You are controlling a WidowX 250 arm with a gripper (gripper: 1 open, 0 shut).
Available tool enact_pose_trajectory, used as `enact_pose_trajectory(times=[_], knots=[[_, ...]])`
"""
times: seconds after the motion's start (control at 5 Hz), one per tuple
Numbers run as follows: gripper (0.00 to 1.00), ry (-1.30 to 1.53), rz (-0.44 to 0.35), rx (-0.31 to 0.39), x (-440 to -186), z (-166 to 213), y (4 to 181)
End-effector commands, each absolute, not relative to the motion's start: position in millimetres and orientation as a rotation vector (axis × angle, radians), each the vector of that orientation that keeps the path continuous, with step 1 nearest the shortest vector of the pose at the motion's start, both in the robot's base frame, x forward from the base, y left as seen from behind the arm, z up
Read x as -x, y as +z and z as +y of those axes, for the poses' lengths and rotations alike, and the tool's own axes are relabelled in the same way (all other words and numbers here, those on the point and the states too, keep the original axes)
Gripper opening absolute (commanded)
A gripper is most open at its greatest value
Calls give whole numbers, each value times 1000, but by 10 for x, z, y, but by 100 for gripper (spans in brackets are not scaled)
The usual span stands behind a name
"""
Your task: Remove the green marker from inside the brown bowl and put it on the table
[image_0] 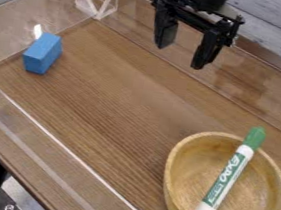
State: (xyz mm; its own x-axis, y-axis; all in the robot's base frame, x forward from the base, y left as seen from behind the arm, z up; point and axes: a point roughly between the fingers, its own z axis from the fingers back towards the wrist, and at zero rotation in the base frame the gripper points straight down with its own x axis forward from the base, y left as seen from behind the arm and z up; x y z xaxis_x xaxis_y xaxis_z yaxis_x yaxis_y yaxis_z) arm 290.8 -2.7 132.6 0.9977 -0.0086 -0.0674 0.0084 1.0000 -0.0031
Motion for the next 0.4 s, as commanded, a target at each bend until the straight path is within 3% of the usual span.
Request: enact_pose_trajectory(times=[0.0, 0.2], knots=[[100, -7, 74, 5, -2906, -94, 1269], [100, -6, 65, 8, -2907, -240, 1232]])
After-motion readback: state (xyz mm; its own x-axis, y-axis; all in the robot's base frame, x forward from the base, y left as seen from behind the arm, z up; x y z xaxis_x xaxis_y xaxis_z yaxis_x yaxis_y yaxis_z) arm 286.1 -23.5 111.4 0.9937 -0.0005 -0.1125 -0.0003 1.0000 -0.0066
